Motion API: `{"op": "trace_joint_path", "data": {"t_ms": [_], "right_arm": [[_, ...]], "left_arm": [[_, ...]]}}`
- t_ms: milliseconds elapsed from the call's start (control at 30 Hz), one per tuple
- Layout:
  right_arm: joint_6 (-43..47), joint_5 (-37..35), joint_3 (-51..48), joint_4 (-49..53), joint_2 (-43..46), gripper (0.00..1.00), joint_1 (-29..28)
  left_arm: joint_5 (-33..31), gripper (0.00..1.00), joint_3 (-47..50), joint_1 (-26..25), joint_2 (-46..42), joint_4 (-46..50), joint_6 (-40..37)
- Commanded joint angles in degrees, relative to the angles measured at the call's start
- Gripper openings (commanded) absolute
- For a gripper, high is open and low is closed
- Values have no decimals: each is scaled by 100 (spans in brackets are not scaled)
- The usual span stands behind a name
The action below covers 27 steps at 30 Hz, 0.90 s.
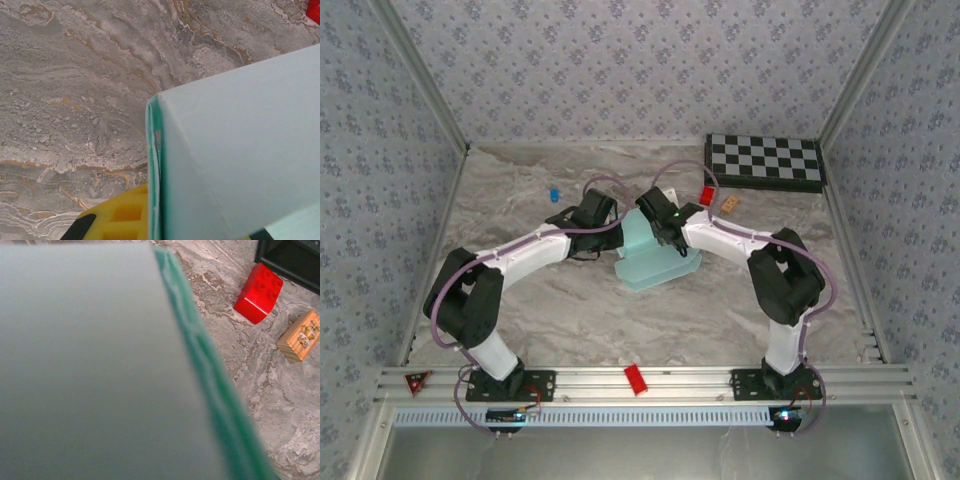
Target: Fold the paper box
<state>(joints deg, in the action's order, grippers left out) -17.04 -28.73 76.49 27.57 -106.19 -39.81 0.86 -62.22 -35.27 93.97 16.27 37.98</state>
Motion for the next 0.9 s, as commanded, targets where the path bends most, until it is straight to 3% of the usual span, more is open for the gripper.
{"op": "trace_joint_path", "data": {"t_ms": [0, 633, 867], "right_arm": [[165, -60, -132, 137, 183, 20, 237], [326, 96, 132, 81, 405, 40, 236], [392, 166, 248, 79, 458, 40, 237]], "left_arm": [[-21, 0, -200, 78, -61, 236, -89], [11, 0, -211, 64, 33, 234, -44], [10, 0, -220, 52, 47, 245, -40]]}}
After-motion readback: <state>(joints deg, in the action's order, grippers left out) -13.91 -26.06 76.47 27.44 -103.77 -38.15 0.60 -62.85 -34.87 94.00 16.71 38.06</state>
